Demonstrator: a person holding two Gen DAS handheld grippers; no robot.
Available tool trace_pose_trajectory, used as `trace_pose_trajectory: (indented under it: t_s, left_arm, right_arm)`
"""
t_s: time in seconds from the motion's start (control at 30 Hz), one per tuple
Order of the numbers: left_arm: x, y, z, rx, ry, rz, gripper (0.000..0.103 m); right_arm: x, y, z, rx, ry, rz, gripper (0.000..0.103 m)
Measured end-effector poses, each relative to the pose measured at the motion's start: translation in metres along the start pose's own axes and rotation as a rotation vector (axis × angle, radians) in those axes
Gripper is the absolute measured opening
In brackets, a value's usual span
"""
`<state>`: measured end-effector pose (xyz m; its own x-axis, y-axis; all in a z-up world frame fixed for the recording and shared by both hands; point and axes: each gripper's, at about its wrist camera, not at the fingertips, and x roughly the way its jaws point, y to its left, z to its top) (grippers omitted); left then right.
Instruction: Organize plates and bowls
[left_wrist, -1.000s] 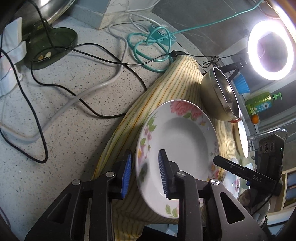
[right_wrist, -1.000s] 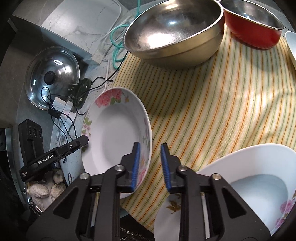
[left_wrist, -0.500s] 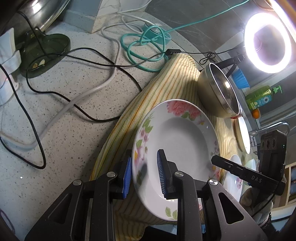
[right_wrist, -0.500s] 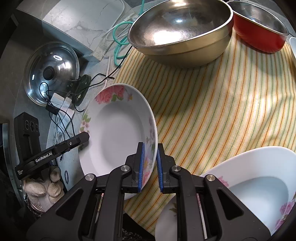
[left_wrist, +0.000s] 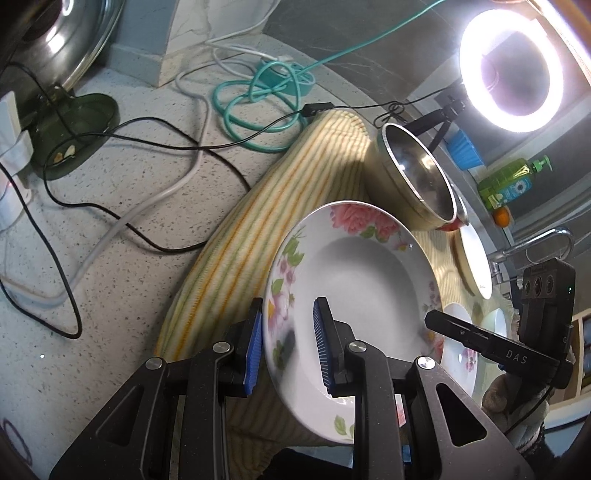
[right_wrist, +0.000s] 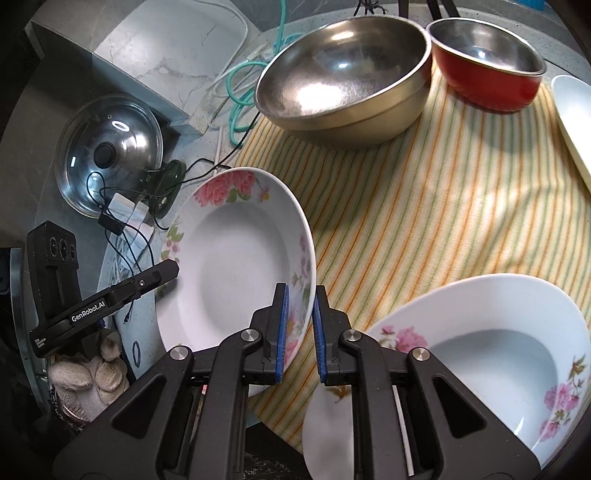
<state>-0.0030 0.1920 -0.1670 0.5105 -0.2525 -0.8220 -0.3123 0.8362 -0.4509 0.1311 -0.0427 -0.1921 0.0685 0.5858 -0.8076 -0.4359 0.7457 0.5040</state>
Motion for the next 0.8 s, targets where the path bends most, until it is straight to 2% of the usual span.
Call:
trace_pose_trajectory:
  t_s: [0.37,0.8]
  left_arm:
    - [0.004,-0.036,-0.008,0.048,0.009,-0.044,0.023]
    - [0.022,-0.093,-0.028,0.150,0.060,-0.101,0.023]
  right_arm:
    - [-0.041,-0.016,-0.016,0.024,-0.051,-0.020,0.013]
    - [-0.086,-0.064,-0.054,0.111,-0.085,-0.078,0.013]
